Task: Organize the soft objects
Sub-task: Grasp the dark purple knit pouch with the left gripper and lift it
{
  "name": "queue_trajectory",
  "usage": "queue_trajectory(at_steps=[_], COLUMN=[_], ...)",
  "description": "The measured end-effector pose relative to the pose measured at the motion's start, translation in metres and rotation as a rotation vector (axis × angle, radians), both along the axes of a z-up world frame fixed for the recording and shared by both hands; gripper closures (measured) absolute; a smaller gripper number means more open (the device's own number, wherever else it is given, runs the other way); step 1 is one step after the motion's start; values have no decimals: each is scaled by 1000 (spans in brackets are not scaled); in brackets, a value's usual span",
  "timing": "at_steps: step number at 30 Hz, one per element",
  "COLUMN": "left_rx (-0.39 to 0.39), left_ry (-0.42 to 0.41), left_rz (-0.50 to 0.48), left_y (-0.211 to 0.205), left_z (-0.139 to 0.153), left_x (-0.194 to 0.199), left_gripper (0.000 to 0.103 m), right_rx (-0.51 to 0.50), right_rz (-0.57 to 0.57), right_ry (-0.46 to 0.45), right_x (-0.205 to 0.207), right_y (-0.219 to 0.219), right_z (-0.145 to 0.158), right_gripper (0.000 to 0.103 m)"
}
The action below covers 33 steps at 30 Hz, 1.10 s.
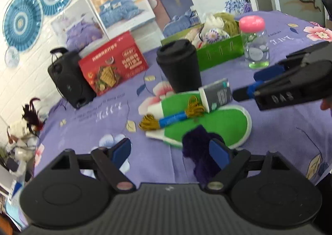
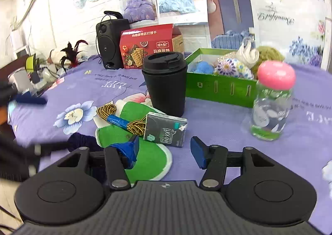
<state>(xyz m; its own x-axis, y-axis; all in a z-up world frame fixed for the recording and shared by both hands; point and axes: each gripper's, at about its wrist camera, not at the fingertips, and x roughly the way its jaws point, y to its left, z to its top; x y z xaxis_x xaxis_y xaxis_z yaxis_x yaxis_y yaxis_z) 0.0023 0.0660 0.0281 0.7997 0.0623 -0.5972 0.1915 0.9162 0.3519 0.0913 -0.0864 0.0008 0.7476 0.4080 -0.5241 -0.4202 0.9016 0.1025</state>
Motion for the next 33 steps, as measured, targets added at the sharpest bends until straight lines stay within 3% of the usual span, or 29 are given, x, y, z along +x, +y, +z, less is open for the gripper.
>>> queue_trajectory(at_steps=[6,18,21,33], left_rx=[-138,-298,-319,-326], left_ry=[77,197,216,230], left_rz=[-62,-158,-165,-214], left_y=[9,14,14,7], left_z=[-16,-32,-33,-35], left_x=[8,29,32,34], left_gripper=[17,17,17,18], right_rx=[17,55,87,36], right_rz=[-51,-119,-103,-103], right_ry=[57,125,153,193], right_x=[21,54,62,92], right_y=[11,20,23,32], right_z=[-11,-23,-23,-31], right_gripper=[61,58,57,51])
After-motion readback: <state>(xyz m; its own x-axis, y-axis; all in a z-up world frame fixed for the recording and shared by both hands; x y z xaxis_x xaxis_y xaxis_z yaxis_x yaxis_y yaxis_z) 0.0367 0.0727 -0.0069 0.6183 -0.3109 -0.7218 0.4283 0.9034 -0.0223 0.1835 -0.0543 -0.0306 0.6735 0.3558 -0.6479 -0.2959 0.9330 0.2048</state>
